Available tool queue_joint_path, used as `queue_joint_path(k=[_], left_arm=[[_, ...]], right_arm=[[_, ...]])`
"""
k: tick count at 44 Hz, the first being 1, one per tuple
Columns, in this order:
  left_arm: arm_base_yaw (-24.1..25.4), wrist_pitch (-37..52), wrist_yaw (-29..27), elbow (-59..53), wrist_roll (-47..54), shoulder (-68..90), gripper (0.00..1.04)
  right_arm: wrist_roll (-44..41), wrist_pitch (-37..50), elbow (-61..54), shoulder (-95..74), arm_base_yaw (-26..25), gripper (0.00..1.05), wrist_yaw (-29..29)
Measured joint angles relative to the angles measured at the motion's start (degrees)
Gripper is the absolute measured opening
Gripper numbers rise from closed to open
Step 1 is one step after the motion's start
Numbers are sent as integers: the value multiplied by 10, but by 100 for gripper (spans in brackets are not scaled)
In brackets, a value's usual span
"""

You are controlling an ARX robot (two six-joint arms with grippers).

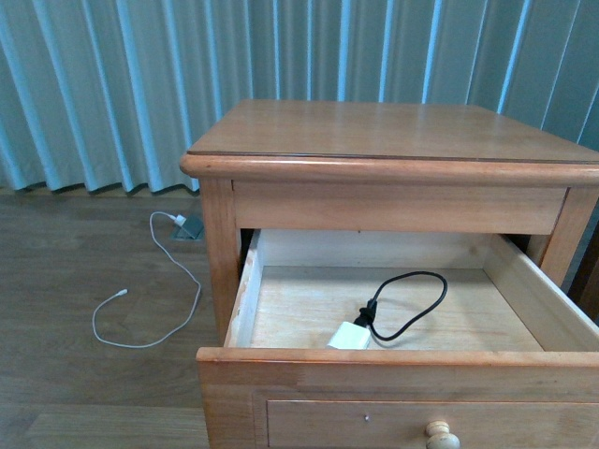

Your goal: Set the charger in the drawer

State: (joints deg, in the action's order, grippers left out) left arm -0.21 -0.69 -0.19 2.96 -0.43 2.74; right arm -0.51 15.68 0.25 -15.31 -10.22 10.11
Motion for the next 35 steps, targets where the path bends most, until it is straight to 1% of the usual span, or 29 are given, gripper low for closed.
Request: queue_joint_path(k=[7,19,20,24,25,27,29,31,33,35], left_arm=[[0,4,0,-22,0,-23,4],[0,4,0,-23,0,-26,4],[0,4,0,-23,0,-26,6],[0,4,0,-23,0,-26,25],[0,4,0,-23,0,-26,31],[0,4,0,-23,0,-26,41],[0,4,0,-23,0,-26,51],[0,4,0,-23,0,-26,61],[0,4,0,-23,0,-26,71],[0,4,0,-23,0,-26,77]], right_arm=[[0,0,0,0,0,96,0],[0,0,0,0,0,96,0],[0,0,0,0,0,96,0],[0,0,0,0,0,96,0],[-11,-19,4,-3,-3,96,19],[-44,-99,22,-10,-1,96,57],[-62,-148,33,-24,14,96,59],[-68,-191,48,-49,39,96,49],[-67,-214,63,-75,63,96,45],[-60,-224,76,-101,82,96,36]])
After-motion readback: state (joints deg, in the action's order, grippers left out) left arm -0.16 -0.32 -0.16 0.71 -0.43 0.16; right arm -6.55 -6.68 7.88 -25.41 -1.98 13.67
